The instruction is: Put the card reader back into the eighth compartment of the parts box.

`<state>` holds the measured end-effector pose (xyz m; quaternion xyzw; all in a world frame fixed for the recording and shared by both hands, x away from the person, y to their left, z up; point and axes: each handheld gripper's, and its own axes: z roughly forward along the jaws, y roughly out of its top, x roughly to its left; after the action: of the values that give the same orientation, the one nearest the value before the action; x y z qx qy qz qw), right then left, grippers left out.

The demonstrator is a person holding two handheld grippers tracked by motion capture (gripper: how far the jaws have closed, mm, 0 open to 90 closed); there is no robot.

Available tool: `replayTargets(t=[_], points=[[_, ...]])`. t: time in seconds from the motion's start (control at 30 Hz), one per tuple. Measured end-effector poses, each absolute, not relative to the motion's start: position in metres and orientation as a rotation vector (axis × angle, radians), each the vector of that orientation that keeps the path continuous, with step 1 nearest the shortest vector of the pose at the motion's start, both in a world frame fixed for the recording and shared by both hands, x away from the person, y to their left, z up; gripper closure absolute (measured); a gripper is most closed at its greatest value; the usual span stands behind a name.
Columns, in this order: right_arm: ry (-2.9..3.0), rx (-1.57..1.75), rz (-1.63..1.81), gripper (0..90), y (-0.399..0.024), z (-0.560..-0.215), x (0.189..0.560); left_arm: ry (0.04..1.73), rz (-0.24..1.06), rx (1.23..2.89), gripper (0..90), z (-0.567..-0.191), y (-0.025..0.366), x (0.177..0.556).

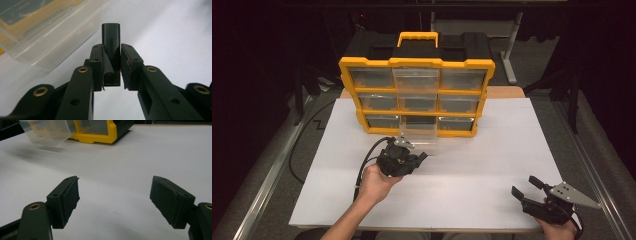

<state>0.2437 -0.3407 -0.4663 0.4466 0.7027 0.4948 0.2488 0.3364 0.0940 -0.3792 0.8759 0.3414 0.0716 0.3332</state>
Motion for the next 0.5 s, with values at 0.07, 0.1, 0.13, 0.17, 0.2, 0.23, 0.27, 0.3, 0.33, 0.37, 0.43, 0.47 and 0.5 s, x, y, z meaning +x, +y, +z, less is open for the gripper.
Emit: replayTargets(t=[0.07, 0.1, 0.13, 0.17, 0.2, 0.23, 0.27, 0.3, 0.33, 0.37, 0.43, 0.47, 0.5], points=[[1.916, 1.214, 1.349, 23.6, -0.341, -0.466, 0.244, 0.886, 0.186, 2.288, 73.3, -0.377, 0.094, 0.338], [1.916, 1.215, 1.349, 23.6, -0.341, -0.466, 0.244, 0.889, 0.189, 2.283, 73.3, -0.376, 0.094, 0.338], [1.918, 1.216, 1.349, 23.6, -0.341, -0.466, 0.244, 0.886, 0.187, 2.284, 73.3, -0.374, 0.094, 0.339], [1.917, 1.214, 1.348, 23.6, -0.341, -0.466, 0.244, 0.886, 0.188, 2.284, 73.3, -0.373, 0.094, 0.339], [1.918, 1.213, 1.348, 23.6, -0.341, -0.466, 0.244, 0.885, 0.190, 2.283, 73.3, -0.372, 0.094, 0.340], [1.917, 1.211, 1.345, 23.6, -0.341, -0.466, 0.244, 0.886, 0.187, 2.279, 73.3, -0.371, 0.094, 0.340], [1.918, 1.215, 1.349, 23.6, -0.341, -0.466, 0.244, 0.886, 0.187, 2.277, 73.3, -0.370, 0.094, 0.341], [1.918, 1.214, 1.349, 23.6, -0.341, -0.466, 0.244, 0.885, 0.180, 2.279, 73.3, -0.369, 0.094, 0.342], [1.918, 1.214, 1.348, 23.6, -0.341, -0.466, 0.244, 0.885, 0.179, 2.274, 73.3, -0.368, 0.094, 0.343], [1.919, 1.215, 1.349, 23.6, -0.341, -0.467, 0.244, 0.888, 0.177, 2.270, 73.3, -0.367, 0.094, 0.344], [1.918, 1.216, 1.348, 23.6, -0.341, -0.467, 0.244, 0.890, 0.184, 2.271, 73.3, -0.365, 0.095, 0.347], [1.919, 1.214, 1.348, 23.6, -0.341, -0.467, 0.245, 0.888, 0.184, 2.273, 73.3, -0.364, 0.095, 0.347], [1.919, 1.214, 1.348, 23.6, -0.341, -0.467, 0.245, 0.887, 0.186, 2.273, 73.3, -0.363, 0.095, 0.348]])
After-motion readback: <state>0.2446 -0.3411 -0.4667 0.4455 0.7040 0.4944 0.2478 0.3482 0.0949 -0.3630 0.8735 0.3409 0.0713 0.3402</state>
